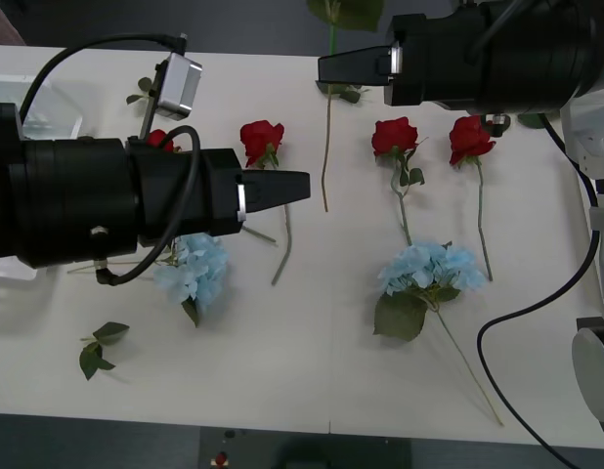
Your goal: Put the red flowers into the right box and the blue flowers into the left box
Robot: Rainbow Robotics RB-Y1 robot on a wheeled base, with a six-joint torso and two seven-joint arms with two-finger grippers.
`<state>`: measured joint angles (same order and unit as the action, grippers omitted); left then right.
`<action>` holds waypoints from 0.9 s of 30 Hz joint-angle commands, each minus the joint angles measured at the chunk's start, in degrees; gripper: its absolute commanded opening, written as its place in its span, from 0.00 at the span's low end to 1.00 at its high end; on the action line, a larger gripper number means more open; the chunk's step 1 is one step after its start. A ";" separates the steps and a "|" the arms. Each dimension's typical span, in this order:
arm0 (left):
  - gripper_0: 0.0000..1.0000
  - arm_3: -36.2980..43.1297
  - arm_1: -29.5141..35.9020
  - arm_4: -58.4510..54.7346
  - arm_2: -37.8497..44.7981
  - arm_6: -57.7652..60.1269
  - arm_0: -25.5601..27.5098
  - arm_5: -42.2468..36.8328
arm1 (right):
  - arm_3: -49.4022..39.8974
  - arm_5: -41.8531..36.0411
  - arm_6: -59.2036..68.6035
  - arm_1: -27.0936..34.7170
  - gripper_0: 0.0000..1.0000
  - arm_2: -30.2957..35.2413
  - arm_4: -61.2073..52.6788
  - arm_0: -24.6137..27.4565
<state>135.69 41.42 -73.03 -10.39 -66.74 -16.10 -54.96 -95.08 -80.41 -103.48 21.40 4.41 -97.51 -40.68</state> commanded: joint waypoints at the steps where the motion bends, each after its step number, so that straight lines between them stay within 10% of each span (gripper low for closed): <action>1: 1.00 1.15 -1.08 2.80 -2.53 -0.58 -2.45 1.78 | -0.63 0.52 3.64 -0.48 0.00 0.51 -0.48 -2.12; 18: 1.00 -5.53 -7.85 9.66 -7.36 -1.46 -8.78 1.87 | -0.54 0.43 4.16 -0.66 0.00 0.51 -0.48 -2.30; 21: 0.02 -5.97 -7.85 9.92 -7.89 -1.37 -9.13 2.40 | -0.54 0.43 4.16 -0.66 0.00 0.51 -0.48 -2.30; 27: 0.00 -6.14 -7.41 9.83 -8.15 -1.55 -9.48 2.40 | -0.54 0.43 4.16 -0.66 0.00 0.51 -0.48 -2.30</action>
<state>128.70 33.53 -63.46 -18.87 -66.74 -24.21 -53.12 -95.02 -80.12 -100.29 21.40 3.93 -97.51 -41.02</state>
